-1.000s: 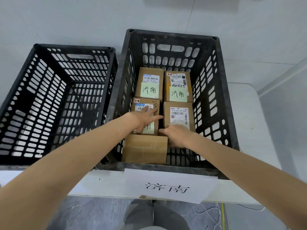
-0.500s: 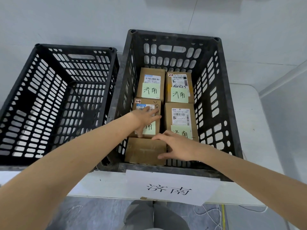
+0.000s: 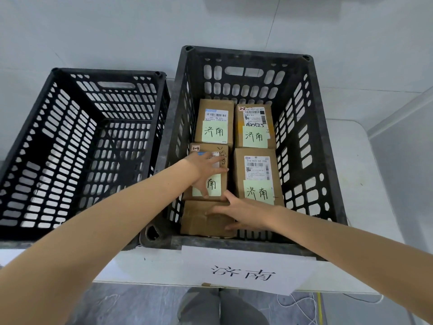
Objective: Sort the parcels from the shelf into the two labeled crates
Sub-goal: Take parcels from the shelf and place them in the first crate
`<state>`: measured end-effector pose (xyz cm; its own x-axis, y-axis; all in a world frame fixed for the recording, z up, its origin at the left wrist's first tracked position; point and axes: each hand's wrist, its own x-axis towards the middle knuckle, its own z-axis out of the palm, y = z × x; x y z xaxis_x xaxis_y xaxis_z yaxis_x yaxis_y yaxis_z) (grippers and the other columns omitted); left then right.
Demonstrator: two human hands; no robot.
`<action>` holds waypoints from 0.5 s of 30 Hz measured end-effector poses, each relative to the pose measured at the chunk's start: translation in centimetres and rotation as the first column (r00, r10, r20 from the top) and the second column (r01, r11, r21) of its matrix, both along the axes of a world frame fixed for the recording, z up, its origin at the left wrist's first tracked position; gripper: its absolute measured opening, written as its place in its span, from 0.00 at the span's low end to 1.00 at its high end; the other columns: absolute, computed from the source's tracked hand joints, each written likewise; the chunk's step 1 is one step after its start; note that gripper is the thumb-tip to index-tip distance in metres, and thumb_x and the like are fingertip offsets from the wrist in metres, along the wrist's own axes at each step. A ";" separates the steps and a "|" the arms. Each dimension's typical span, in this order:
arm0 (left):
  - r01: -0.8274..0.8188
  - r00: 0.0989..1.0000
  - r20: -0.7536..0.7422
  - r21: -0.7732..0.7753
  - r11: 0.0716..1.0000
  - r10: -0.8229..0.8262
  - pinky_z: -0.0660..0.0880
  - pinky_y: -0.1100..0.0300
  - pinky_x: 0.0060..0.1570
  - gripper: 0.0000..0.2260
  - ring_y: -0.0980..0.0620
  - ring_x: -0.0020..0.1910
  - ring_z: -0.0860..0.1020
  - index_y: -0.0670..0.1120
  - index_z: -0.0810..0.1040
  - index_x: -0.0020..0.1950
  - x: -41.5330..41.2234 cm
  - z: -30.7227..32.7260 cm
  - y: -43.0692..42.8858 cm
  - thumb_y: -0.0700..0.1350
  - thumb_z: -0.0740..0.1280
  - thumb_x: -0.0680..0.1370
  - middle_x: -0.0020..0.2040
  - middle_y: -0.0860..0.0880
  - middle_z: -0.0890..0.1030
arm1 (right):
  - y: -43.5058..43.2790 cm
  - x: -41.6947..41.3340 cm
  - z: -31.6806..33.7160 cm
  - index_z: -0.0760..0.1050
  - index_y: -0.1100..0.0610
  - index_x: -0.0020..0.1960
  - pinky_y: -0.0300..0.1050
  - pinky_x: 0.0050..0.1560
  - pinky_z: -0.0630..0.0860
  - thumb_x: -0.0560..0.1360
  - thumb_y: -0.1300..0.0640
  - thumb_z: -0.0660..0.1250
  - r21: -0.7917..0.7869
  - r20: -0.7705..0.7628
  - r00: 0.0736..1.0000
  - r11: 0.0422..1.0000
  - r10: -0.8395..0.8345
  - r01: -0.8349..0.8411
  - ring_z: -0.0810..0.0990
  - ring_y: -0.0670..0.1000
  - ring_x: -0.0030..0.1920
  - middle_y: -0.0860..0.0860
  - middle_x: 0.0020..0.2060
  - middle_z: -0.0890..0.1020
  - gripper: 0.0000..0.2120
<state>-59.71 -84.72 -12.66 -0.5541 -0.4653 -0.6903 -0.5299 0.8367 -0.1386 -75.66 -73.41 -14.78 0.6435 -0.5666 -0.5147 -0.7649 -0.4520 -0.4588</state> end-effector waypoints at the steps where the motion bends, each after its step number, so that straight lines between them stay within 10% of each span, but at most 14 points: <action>1: -0.019 1.000 -0.019 0.009 1.000 0.019 0.61 0.38 0.71 0.44 0.43 0.78 0.47 0.56 0.44 0.80 -0.1 0.0 0.0 0.63 0.68 0.74 0.80 0.48 0.42 | 0.0 0.1 -0.2 0.60 0.37 0.73 0.47 0.57 0.75 0.79 0.53 0.67 -0.001 0.004 1.000 1.000 -0.007 0.007 0.76 0.55 0.57 0.56 0.70 0.59 0.27; 10: -0.105 0.970 -0.220 0.023 0.994 0.107 0.62 0.44 0.71 0.33 0.44 0.78 0.53 0.47 0.55 0.79 -0.3 0.8 -0.4 0.55 0.65 0.79 0.80 0.45 0.52 | -0.6 0.4 -1.5 0.61 0.44 0.73 0.38 0.40 0.66 0.76 0.53 0.71 -0.075 -0.006 0.999 0.996 0.039 -0.040 0.71 0.50 0.41 0.55 0.62 0.63 0.30; 15: -0.143 0.918 -0.358 0.101 0.985 0.170 0.65 0.47 0.69 0.29 0.44 0.75 0.61 0.46 0.58 0.78 -0.5 1.6 -0.3 0.53 0.63 0.80 0.78 0.45 0.59 | -0.9 0.6 -0.7 0.62 0.48 0.74 0.42 0.46 0.69 0.77 0.52 0.69 -0.102 -0.052 0.998 0.994 0.031 -0.036 0.74 0.51 0.46 0.54 0.66 0.63 0.29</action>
<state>-60.25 -85.01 -11.03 -0.6971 -0.5241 -0.4892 -0.6577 0.7392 0.1452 -75.06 -74.35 -15.44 0.6376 -0.5967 -0.4872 -0.7696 -0.5206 -0.3697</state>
